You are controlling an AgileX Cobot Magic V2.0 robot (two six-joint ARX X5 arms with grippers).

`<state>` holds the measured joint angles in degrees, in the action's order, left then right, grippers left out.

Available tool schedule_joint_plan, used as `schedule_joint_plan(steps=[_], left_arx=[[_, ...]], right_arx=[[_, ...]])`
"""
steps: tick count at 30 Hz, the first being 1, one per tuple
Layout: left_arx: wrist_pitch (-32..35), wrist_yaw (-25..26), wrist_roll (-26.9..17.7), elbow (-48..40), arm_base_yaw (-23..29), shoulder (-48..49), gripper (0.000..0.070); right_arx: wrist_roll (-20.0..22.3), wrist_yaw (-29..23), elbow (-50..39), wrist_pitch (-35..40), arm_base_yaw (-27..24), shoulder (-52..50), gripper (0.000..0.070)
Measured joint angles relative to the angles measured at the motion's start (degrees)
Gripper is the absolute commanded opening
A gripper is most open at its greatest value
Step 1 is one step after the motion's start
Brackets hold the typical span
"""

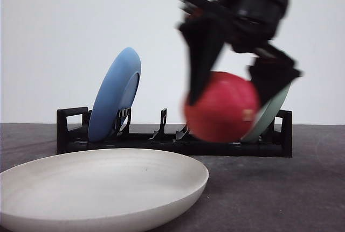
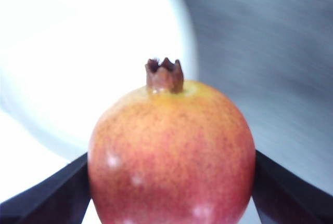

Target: Place pomegranate in white plate

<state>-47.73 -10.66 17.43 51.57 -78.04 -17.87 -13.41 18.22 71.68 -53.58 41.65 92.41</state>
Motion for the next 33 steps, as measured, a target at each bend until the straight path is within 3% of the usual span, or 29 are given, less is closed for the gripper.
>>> schedule_joint_plan(steps=[8,22,26,31,33], left_arx=[[0.0,-0.1,0.0,0.0,0.0,0.0,0.0596],[0.0,-0.1,0.0,0.0,0.0,0.0,0.0596],[0.0,-0.1,0.0,0.0,0.0,0.0,0.0596],[0.0,-0.1,0.0,0.0,0.0,0.0,0.0596],[0.0,-0.1,0.0,0.0,0.0,0.0,0.0596]], right_arx=[[-5.1,-1.6,0.0,13.3,9.4,2.8,0.038],[-7.6,-1.9,0.0,16.7,10.4,9.9,0.0398],[-7.7,-1.9,0.0,16.8,10.5,9.9,0.0458],[-7.7,-1.9,0.0,16.5,10.7,9.9,0.065],[-7.7,-1.9,0.0,16.5,10.9,9.9,0.0688]])
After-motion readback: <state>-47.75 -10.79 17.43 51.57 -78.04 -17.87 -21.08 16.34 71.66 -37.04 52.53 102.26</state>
